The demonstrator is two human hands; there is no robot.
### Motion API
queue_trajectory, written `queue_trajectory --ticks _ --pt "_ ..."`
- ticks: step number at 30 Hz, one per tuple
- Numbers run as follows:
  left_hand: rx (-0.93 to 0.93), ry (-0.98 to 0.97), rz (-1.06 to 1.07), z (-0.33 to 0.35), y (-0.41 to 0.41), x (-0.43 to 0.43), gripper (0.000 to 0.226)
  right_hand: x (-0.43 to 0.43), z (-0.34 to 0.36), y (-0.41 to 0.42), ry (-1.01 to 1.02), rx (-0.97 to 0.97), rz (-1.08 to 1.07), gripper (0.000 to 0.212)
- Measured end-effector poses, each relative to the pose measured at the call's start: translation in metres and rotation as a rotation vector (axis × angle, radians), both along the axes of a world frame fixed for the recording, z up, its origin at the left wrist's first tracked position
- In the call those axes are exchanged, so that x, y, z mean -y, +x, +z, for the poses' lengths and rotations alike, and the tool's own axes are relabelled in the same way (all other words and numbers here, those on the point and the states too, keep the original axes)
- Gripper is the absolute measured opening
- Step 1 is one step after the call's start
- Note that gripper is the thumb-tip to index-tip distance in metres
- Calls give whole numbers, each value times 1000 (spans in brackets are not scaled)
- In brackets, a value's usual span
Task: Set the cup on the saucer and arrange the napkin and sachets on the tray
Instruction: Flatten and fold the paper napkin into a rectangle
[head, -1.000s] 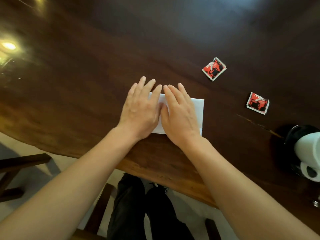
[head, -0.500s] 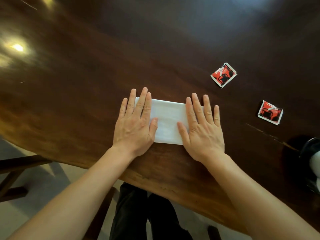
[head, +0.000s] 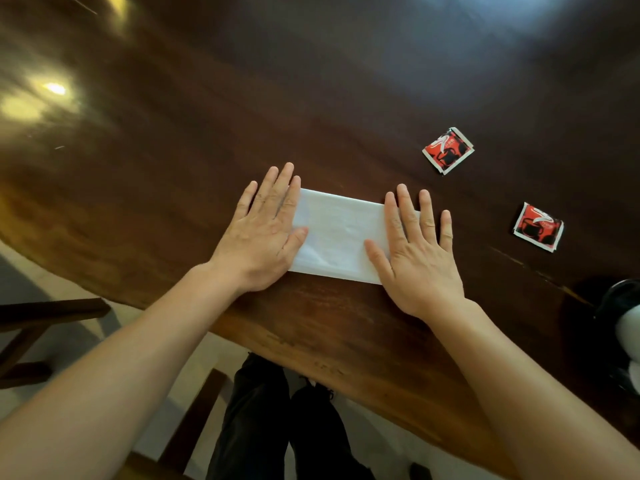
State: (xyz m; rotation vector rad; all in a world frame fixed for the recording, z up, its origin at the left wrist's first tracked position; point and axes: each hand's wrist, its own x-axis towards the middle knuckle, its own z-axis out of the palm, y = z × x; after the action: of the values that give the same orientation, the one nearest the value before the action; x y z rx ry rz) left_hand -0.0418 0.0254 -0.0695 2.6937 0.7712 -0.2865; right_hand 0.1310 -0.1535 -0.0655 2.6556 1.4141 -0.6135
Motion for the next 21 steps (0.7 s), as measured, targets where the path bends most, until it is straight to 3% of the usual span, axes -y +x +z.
queue_trajectory --ticks 7,14,18,21 --pt "361 -253 158 18 -12 -29 47 0 6 -2 -21 1 -48 78" --pt "333 -141 158 17 -39 6 46 -6 16 -3 134 108 -417 93" --pt "340 -102 100 12 -57 61 52 -19 28 14 156 107 -476 72" --pt "354 -77 57 9 -60 88 40 -25 35 23 155 6 -502 65"
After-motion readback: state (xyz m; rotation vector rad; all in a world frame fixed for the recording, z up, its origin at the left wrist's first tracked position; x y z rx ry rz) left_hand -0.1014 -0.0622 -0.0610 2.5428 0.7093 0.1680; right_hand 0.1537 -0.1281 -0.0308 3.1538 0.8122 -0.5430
